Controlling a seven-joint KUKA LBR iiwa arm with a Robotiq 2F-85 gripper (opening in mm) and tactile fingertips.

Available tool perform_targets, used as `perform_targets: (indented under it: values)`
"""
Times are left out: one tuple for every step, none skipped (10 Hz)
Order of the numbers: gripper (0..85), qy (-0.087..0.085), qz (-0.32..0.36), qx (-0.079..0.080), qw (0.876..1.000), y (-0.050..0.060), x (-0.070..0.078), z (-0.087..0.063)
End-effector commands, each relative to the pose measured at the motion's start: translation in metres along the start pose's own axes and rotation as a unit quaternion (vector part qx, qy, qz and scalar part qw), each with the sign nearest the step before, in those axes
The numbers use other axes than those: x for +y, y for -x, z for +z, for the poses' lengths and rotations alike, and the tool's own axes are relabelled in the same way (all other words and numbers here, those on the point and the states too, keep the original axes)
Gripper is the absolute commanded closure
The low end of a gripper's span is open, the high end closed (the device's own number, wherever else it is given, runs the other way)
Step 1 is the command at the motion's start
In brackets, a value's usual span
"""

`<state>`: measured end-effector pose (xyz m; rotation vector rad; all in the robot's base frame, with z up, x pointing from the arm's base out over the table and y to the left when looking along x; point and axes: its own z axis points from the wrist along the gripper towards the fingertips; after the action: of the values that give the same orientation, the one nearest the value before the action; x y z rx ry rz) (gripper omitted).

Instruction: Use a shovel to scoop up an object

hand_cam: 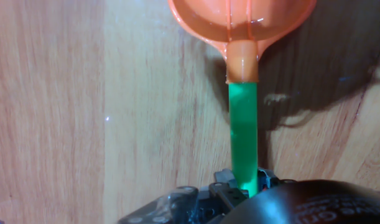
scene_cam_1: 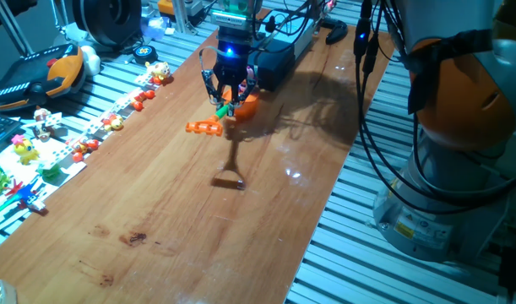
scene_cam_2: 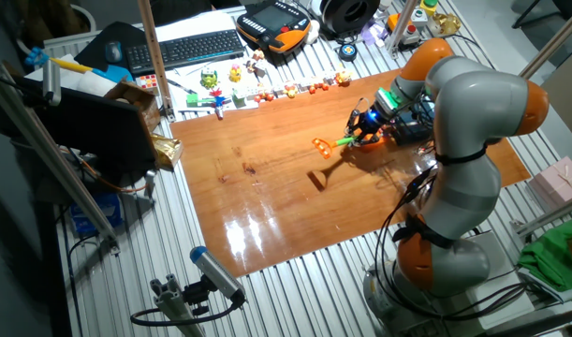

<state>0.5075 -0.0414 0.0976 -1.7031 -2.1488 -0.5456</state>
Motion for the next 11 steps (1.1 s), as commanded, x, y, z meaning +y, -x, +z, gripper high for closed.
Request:
perform_targets:
  values:
    - [84.3,0.0,-0.001,-0.004,1.0,0.002,0.0,0.0]
    - [84.3,0.001,-0.001,-0.01,1.0,0.002,0.0,0.0]
    - [84.3,0.003,0.001,-0.019,1.0,0.003,0.001,0.001]
    - [84.3,0.004,0.001,-0.027,1.0,0.005,0.002,0.001]
    - [84.3,0.006,0.0,-0.034,0.999,0.008,0.003,0.002]
    - [84.3,0.008,-0.001,-0.041,0.999,0.011,0.005,0.003]
    - [84.3,0.009,-0.001,-0.041,0.999,0.013,0.006,0.004]
    - [84.3,0.009,-0.002,-0.051,0.999,0.014,0.007,0.004]
    - [84.3,0.011,-0.003,-0.06,0.998,0.014,0.007,0.004]
    - [84.3,0.011,-0.003,-0.073,0.997,0.014,0.008,0.005]
    - [84.3,0.012,-0.004,-0.08,0.997,0.014,0.008,0.005]
